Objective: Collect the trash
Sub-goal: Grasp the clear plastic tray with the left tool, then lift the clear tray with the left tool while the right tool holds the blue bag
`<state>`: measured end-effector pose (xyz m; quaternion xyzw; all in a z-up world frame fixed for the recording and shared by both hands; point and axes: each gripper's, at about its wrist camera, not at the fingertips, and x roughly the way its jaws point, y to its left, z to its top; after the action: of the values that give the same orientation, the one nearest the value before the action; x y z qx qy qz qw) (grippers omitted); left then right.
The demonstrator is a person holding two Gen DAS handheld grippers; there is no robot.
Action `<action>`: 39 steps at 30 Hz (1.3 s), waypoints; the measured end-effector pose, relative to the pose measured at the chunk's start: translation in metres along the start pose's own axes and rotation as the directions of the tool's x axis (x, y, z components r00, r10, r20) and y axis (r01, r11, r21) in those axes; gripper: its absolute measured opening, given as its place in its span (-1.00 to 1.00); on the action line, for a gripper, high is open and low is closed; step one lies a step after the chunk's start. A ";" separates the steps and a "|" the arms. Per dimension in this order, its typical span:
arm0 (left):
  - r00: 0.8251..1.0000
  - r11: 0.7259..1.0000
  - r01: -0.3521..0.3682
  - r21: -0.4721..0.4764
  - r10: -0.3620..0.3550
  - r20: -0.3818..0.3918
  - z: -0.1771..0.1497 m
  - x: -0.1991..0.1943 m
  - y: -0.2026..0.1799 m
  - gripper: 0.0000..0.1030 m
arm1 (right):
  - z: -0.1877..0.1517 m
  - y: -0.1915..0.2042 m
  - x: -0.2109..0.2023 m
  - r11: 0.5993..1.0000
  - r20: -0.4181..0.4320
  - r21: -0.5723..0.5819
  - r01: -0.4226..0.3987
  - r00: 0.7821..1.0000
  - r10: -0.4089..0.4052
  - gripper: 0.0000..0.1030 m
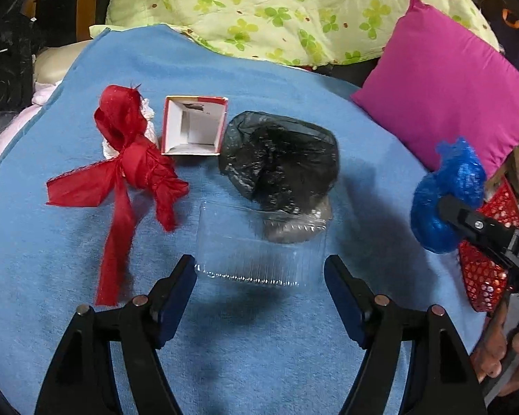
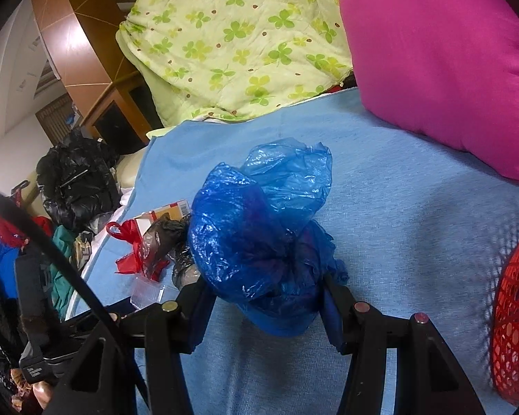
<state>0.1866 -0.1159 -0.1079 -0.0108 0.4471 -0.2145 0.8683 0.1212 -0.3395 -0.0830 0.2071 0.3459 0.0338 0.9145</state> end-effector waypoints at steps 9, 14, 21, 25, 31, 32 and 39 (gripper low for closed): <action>1.000 1.000 -0.016 -0.012 0.016 -0.019 -0.003 0.014 0.002 0.52 | -0.002 0.009 0.005 1.000 -0.011 -0.021 0.008 1.000 -0.008 0.12; 0.999 0.999 -0.052 0.014 0.051 0.012 -0.002 0.016 -0.003 0.51 | -0.001 0.010 0.006 0.999 -0.013 -0.034 0.009 1.000 -0.010 0.12; 0.999 1.000 -0.025 -0.001 0.025 0.040 -0.003 0.016 0.003 0.45 | 0.000 0.010 0.000 0.999 -0.002 -0.046 0.008 1.000 -0.008 0.12; 0.997 1.000 -0.030 -0.005 0.031 0.069 -0.006 0.001 0.012 0.43 | -0.001 0.014 -0.006 0.998 0.007 -0.060 0.008 1.000 -0.007 0.12; 0.993 1.000 -0.031 -0.001 0.031 0.118 -0.009 -0.029 0.015 0.43 | -0.001 0.019 -0.016 0.997 0.015 -0.075 -0.004 1.000 0.005 0.12; 0.991 0.999 -0.034 0.000 0.034 0.131 -0.011 -0.037 0.016 0.43 | -0.001 0.019 -0.017 0.997 0.016 -0.077 -0.006 1.000 0.007 0.12; 0.967 0.991 -0.129 0.035 0.118 0.225 -0.012 -0.067 0.008 0.43 | -0.003 0.028 -0.034 0.995 0.038 -0.098 -0.032 0.999 0.036 0.12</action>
<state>0.1459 -0.0810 -0.0646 0.0146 0.3416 -0.1682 0.9246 0.0961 -0.3202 -0.0527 0.1689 0.3221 0.0618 0.9295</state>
